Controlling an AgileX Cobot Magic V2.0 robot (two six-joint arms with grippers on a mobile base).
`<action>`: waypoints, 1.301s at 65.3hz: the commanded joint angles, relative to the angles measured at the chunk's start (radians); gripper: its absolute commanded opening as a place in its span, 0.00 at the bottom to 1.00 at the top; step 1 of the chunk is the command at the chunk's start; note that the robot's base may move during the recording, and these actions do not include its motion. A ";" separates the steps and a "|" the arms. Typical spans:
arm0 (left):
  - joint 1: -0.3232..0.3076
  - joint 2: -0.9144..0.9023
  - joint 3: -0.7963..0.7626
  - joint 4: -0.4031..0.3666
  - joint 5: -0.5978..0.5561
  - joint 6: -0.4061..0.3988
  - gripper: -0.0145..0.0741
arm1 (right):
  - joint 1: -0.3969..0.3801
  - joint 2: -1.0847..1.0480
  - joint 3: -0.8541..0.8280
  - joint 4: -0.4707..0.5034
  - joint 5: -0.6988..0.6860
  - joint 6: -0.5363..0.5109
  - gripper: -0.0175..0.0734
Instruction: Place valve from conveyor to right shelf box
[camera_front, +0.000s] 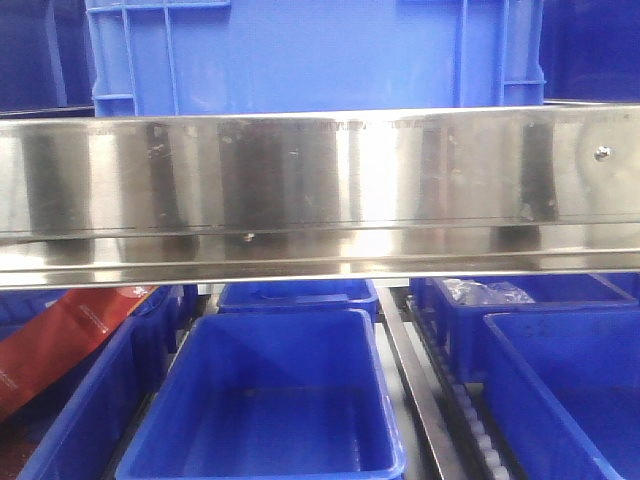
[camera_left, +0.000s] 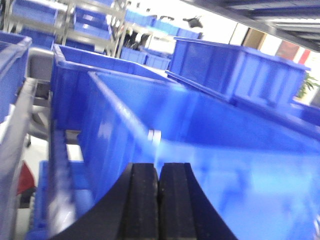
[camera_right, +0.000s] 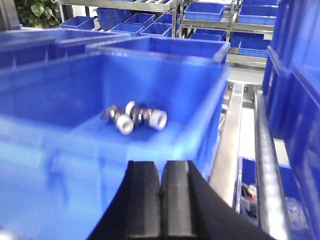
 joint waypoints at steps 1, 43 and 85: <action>0.001 -0.111 0.074 0.050 0.003 -0.004 0.04 | -0.003 -0.077 0.072 -0.008 -0.031 -0.005 0.01; 0.001 -0.422 0.283 0.115 0.030 -0.004 0.04 | -0.003 -0.357 0.265 -0.008 -0.060 -0.005 0.01; 0.001 -0.422 0.283 0.115 0.030 -0.004 0.04 | -0.293 -0.683 0.602 0.011 -0.061 -0.005 0.01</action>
